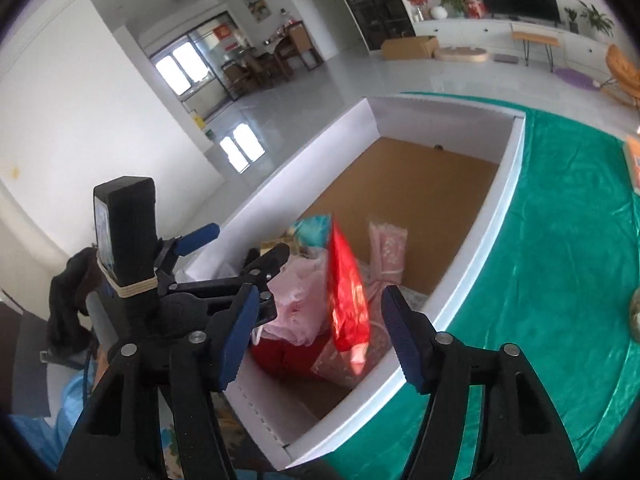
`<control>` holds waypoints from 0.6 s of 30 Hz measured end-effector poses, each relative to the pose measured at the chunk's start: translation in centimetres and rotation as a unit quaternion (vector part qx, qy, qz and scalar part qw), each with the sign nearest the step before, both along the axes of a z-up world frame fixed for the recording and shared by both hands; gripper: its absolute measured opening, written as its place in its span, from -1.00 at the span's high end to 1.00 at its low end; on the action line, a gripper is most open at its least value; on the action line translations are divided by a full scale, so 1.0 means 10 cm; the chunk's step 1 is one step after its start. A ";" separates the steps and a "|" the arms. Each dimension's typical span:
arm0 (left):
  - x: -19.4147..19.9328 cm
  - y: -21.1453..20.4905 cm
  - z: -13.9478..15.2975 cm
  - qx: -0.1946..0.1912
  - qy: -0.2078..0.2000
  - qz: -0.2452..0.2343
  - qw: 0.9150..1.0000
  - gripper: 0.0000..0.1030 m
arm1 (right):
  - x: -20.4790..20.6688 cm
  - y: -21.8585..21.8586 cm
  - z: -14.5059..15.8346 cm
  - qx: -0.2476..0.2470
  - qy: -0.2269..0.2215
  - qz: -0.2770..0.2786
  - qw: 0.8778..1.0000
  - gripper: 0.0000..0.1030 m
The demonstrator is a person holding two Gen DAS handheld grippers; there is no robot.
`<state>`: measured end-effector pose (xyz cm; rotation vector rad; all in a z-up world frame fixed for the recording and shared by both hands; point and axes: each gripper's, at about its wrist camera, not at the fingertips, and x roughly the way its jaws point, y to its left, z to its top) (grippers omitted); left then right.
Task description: Organize soft objects
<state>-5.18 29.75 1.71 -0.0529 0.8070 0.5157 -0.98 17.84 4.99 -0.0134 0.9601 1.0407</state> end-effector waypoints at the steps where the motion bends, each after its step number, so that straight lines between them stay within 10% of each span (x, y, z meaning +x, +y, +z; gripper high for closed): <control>1: -0.03 -0.01 0.01 0.004 0.000 0.007 1.000 -0.87 | -0.02 0.00 -0.03 -0.002 -0.001 0.001 1.000 -0.31; 10: -0.34 -0.06 0.10 -0.079 -0.030 0.072 0.994 -0.99 | -0.17 -0.12 0.03 -0.067 -0.083 -0.018 0.994 -0.32; 18: -0.41 -0.13 0.15 -0.049 -0.023 0.088 0.995 -0.99 | -0.35 0.00 0.04 -0.123 -0.121 0.001 0.985 -0.38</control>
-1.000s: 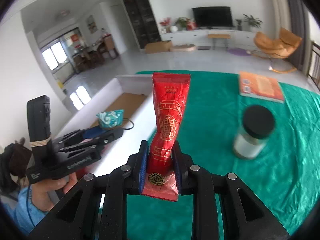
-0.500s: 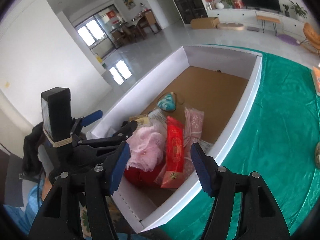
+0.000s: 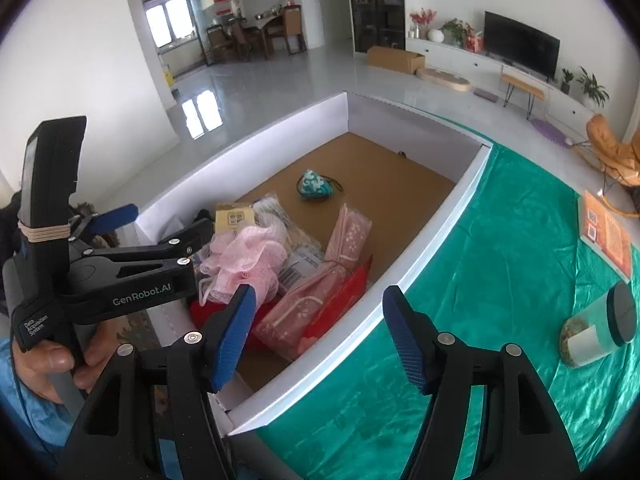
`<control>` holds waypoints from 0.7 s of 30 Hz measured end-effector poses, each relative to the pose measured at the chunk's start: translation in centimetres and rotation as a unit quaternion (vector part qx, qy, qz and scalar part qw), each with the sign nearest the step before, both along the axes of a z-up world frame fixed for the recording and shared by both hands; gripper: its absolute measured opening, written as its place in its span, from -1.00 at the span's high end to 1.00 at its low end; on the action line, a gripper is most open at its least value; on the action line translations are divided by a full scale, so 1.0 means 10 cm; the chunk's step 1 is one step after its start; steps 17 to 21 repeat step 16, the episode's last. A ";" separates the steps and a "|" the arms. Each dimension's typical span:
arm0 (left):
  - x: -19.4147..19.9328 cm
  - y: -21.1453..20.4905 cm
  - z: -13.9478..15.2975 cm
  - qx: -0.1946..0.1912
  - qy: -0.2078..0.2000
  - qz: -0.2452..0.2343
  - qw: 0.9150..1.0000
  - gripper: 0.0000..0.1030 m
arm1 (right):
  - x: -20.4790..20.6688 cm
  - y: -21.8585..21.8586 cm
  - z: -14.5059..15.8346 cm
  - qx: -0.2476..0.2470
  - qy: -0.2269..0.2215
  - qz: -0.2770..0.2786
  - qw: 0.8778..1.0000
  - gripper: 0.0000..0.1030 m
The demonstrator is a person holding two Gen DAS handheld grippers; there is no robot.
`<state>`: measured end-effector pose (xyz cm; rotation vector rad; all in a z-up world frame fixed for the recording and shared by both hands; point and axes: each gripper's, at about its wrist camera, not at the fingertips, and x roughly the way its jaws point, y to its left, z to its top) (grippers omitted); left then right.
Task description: Organize soft objects
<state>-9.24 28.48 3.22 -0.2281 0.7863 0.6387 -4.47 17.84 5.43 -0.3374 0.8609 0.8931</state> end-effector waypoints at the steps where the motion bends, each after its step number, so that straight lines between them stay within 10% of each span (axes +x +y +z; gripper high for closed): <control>1: 0.00 -0.01 0.00 0.001 0.000 -0.001 1.000 -0.99 | -0.01 -0.02 0.00 -0.005 -0.001 0.001 1.000 -0.38; 21: -0.05 -0.06 0.05 0.000 -0.014 -0.005 1.000 -0.99 | -0.06 0.01 -0.01 -0.023 -0.004 -0.004 1.000 -0.39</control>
